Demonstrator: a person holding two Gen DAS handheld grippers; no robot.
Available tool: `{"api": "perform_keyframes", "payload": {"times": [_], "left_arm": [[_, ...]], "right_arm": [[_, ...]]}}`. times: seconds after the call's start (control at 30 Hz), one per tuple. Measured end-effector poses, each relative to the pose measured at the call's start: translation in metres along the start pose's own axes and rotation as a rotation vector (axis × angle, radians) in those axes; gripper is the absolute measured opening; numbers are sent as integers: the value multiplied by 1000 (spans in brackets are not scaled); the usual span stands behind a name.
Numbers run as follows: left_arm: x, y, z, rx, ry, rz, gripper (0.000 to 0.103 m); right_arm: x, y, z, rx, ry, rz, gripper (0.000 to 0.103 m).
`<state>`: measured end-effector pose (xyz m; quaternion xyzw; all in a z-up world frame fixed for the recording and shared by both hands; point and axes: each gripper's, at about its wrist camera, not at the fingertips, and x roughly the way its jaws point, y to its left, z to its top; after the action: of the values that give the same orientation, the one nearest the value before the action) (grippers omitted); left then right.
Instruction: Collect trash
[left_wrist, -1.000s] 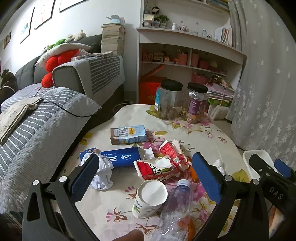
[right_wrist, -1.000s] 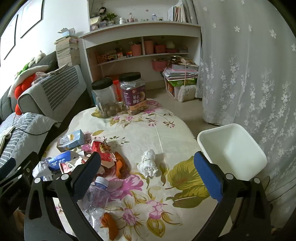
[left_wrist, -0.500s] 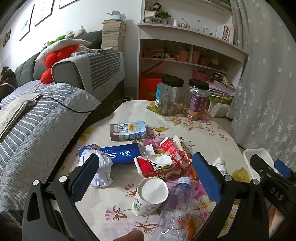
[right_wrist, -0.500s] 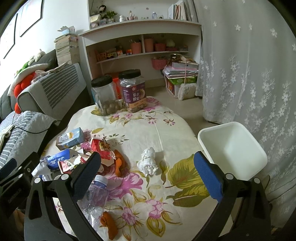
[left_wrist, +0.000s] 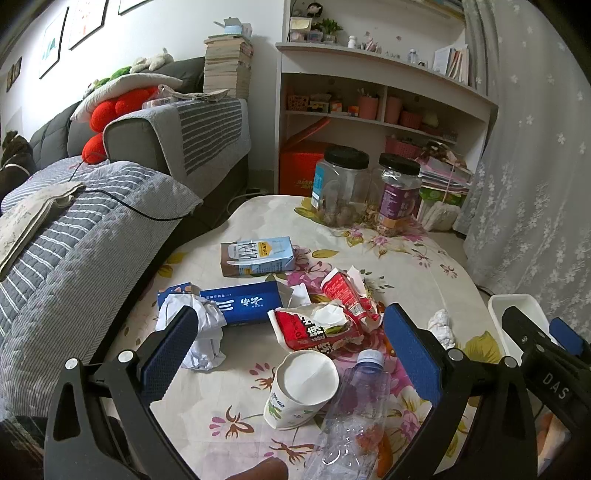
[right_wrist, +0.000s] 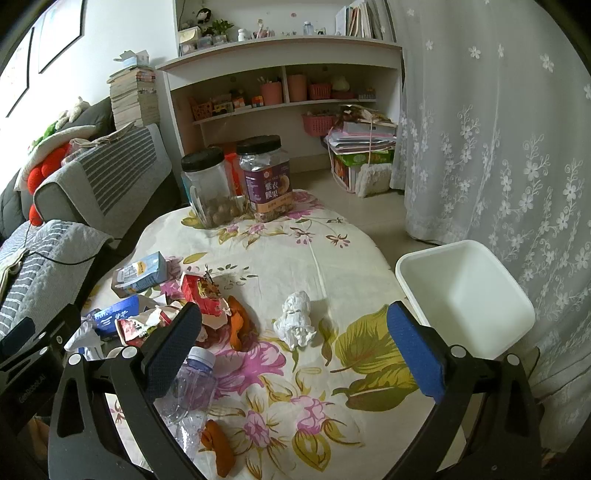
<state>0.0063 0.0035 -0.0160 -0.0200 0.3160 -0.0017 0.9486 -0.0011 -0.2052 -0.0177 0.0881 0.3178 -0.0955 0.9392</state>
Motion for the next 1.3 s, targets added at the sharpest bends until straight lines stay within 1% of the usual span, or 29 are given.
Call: {"api": "perform_keyframes", "payload": {"times": [0.07, 0.2, 0.77, 1.03, 1.13, 1.27, 1.3], "left_arm": [[0, 0, 0, 0, 0, 0, 97], [0, 0, 0, 0, 1, 0, 97], [0, 1, 0, 0, 1, 1, 97], [3, 3, -4, 1, 9, 3, 97], [3, 3, -4, 2, 10, 3, 97], [8, 3, -6, 8, 38, 14, 97], [11, 3, -6, 9, 54, 21, 97]], "right_arm": [[6, 0, -10, -1, 2, -1, 96], [4, 1, -5, 0, 1, -2, 96], [4, 0, -2, 1, 7, -2, 96], [7, 4, -13, -3, 19, -6, 96], [7, 3, -12, -2, 20, -6, 96], [10, 4, -13, -2, 37, -9, 96], [11, 4, -18, 2, 56, -6, 96]]}}
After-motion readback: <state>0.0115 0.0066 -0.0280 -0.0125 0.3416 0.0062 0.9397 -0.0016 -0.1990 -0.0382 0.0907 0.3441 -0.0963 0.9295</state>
